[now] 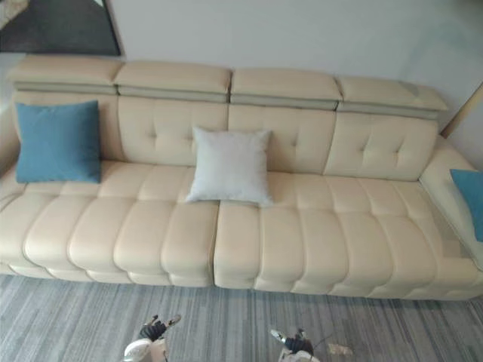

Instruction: Pick up cushions and gather them together orderly.

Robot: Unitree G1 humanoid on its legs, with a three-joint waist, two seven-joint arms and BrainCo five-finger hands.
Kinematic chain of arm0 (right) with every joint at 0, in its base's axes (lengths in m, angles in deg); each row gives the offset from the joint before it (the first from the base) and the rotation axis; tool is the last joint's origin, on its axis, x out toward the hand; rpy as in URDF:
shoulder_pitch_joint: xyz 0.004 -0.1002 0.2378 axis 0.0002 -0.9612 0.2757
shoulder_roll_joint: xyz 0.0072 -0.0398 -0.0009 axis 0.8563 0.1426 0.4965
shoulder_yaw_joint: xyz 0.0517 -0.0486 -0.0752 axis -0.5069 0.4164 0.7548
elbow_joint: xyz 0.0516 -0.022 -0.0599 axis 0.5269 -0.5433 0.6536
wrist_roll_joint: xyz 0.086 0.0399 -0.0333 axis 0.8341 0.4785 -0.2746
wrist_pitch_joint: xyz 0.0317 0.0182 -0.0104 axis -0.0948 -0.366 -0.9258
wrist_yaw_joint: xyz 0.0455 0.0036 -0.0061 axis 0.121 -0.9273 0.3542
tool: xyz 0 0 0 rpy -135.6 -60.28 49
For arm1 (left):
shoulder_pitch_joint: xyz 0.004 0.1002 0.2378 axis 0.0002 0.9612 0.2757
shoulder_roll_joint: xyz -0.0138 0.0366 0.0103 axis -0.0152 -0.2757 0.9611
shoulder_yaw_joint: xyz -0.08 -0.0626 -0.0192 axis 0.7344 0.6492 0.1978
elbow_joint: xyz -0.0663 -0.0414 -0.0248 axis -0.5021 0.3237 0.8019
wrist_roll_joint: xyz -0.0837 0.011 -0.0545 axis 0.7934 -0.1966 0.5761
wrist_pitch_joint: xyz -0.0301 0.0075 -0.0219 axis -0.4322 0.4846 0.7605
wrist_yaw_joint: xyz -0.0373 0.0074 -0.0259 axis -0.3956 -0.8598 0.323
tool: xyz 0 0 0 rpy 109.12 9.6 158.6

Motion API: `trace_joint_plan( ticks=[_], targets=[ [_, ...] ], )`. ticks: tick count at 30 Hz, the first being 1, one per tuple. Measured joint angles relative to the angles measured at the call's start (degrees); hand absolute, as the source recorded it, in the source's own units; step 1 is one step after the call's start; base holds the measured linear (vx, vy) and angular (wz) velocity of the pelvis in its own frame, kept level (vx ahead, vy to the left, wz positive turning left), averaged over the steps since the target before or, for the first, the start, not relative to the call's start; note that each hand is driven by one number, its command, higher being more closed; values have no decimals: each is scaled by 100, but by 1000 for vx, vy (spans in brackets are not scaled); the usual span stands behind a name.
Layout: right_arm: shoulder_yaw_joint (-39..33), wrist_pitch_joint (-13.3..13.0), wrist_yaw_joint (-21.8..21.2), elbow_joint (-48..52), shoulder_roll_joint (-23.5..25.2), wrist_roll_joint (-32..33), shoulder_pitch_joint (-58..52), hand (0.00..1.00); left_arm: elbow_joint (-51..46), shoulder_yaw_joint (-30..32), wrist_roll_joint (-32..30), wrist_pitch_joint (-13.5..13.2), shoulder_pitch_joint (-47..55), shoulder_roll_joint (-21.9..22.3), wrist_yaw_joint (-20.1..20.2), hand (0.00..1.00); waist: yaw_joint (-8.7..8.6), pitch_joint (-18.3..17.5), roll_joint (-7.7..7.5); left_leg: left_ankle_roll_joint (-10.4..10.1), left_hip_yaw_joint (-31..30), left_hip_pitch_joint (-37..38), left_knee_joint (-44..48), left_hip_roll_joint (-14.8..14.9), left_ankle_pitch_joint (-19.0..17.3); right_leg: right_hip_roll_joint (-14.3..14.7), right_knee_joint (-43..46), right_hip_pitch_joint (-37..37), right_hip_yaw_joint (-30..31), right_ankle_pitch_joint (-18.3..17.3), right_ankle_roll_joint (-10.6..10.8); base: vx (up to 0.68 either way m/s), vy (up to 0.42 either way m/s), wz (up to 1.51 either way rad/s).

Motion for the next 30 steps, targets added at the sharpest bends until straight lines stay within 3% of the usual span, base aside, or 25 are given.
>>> trace_joint_plan(
  ticks=[7,22,25,30],
  targets=[
    [-266,35,0,-174,-147,-53,4,0,210,66,-102,2,0,-15,2,0,1,-55,94,14,-45,333,-545,-123,307,35,-196,117,0,111,-7,0,0,0],
    [-348,43,0,-377,-190,-158,-3,0,336,232,-225,5,-6,-129,11,0,-6,-11,-27,11,-10,624,-854,-145,338,119,-408,258,186,174,-34,21,12,-7],
    [-339,43,0,-376,-191,-199,1,0,356,211,-320,5,-9,-138,9,0,-1,2,-22,5,181,743,-907,-133,322,152,-407,235,365,193,-49,-19,22,-33],
    [-119,38,-3,-285,-193,-166,16,0,401,-64,-557,-3,-37,-196,80,0,-3,110,-14,-72,996,771,-609,3,5,356,-493,-47,1154,398,-41,-48,19,-78]
  ],
)
